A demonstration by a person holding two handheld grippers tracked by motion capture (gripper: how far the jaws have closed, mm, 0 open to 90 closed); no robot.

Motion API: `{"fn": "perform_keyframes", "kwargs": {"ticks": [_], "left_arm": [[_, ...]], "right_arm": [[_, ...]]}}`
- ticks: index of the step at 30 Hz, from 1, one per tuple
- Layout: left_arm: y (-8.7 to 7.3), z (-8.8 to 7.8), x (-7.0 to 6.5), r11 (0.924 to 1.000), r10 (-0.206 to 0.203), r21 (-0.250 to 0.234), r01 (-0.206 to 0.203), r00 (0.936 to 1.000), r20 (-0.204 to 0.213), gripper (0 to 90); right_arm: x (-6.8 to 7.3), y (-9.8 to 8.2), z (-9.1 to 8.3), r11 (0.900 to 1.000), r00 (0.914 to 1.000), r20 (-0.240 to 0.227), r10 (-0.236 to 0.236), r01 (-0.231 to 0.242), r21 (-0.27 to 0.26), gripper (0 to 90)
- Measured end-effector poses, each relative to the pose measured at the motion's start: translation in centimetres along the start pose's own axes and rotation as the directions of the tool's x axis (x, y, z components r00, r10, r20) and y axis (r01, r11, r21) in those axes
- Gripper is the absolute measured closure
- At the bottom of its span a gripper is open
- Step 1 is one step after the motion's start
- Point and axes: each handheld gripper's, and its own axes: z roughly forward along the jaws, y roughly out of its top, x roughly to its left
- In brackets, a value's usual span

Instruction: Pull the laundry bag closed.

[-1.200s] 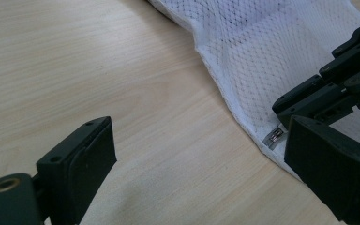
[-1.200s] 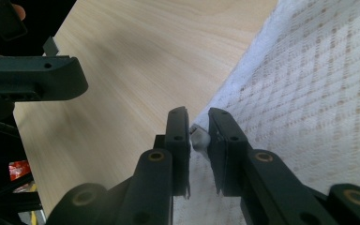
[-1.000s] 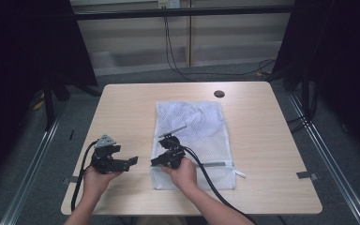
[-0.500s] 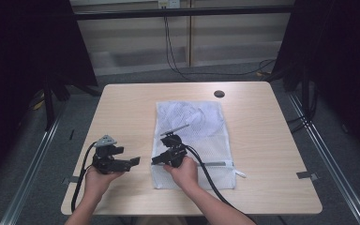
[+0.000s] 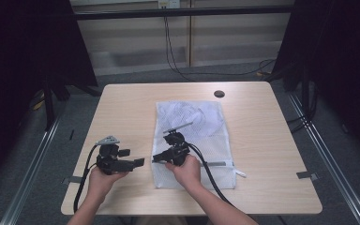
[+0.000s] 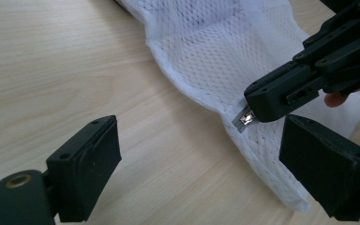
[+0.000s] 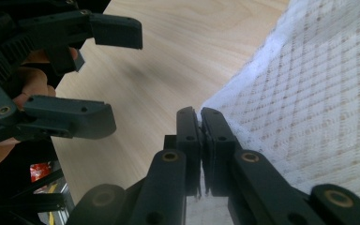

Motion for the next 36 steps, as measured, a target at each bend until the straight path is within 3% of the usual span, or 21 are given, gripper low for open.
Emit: {"fn": "perform_keyframes", "kwargs": {"ticks": [9, 14, 19, 28, 29, 36], "left_arm": [[0.1, 1.0, -0.6, 0.9992, -0.029, 0.029, 0.027, 0.9978, 0.06, 15.4], [0.2, 1.5, -0.8, 0.9975, -0.049, 0.056, 0.043, 0.9931, 0.107, 19.7], [0.1, 2.0, -0.9, 0.995, -0.078, 0.072, 0.069, 0.9887, 0.128, 22.7], [0.1, 2.9, -1.2, 0.9937, -0.068, 0.099, 0.052, 0.9836, 0.167, 33.8], [0.0, 3.0, -1.3, 0.9932, -0.081, 0.097, 0.064, 0.9813, 0.175, 34.9], [0.0, 3.6, -1.7, 0.9943, -0.069, 0.094, 0.052, 0.9782, 0.196, 39.5]], "right_arm": [[0.1, 0.0, -0.6, 1.0, 1.0, -0.006, -0.001, 0.001, -0.012, 86.6], [0.2, 0.0, -1.0, 1.0, 1.0, -0.007, -0.003, 0.003, -0.02, 86.6], [0.1, -0.1, -1.2, 1.0, 0.9999, -0.013, -0.005, 0.005, -0.023, 86.6], [0.1, 0.1, -1.6, 0.999, 0.9999, -0.015, 0.001, -0.001, -0.036, 86.6], [0.1, 0.1, -1.6, 0.999, 0.9999, -0.014, 0.0, -0.001, -0.035, 86.6], [0.2, 0.0, -1.5, 0.999, 0.9999, -0.014, -0.002, 0.002, -0.033, 86.6]]}}
